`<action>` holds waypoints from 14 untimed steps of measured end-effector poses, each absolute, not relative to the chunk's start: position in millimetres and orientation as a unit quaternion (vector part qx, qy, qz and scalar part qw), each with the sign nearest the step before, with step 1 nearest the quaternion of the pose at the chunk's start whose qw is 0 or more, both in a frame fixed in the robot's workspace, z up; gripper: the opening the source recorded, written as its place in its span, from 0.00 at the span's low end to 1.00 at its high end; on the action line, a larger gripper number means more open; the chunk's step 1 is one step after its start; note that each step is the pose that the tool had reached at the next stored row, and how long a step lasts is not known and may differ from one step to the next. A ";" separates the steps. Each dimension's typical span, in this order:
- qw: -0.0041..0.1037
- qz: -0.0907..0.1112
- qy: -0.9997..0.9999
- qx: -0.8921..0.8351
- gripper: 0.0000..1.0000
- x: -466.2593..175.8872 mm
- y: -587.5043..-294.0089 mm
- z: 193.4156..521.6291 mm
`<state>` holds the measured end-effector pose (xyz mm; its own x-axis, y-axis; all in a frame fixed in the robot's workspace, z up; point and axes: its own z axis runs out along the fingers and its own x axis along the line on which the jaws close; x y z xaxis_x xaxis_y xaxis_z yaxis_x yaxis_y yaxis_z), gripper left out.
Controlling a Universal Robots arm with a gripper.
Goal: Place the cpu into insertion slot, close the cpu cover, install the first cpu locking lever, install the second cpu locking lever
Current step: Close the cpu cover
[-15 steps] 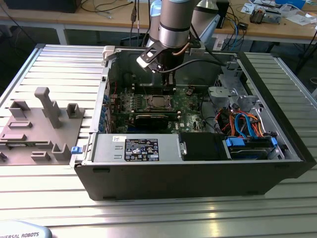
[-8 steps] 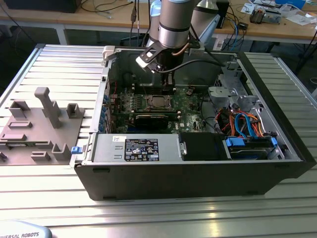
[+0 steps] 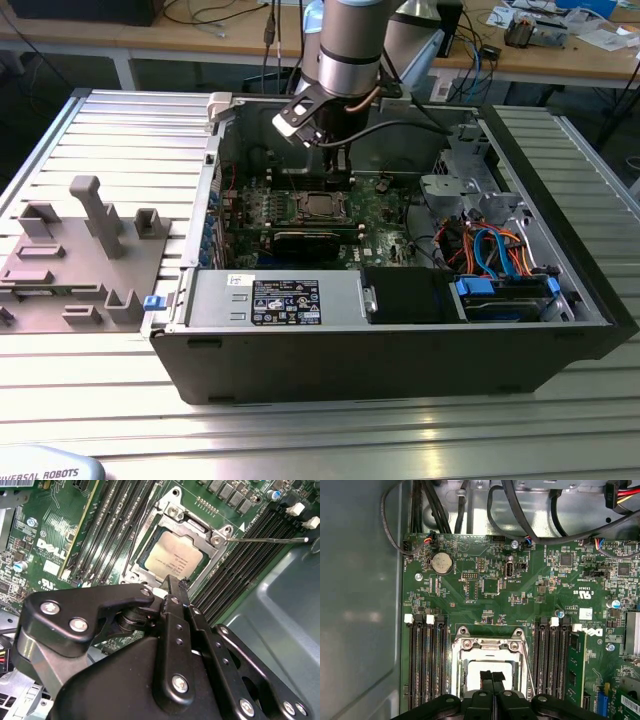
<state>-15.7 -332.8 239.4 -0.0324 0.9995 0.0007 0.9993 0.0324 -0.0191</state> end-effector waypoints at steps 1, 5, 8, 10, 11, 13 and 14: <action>0.007 0.007 -0.718 -0.696 0.11 -15.9 -332.8 239.3; 0.007 0.007 -0.718 -0.696 0.11 -17.2 -332.8 239.2; 0.007 0.007 -0.718 -0.696 0.11 -19.0 -332.8 238.9; 0.007 0.007 -0.718 -0.696 0.11 -19.5 -332.8 238.7; 0.007 0.007 -0.718 -0.696 0.11 -19.8 -332.8 238.7; 0.007 0.007 -0.718 -0.696 0.11 -20.5 -332.8 238.5; 0.007 0.007 -0.718 -0.696 0.11 -21.1 -332.8 238.4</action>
<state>-21.1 -332.8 238.4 -0.0323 0.9995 0.0007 0.9993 0.0324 -0.0191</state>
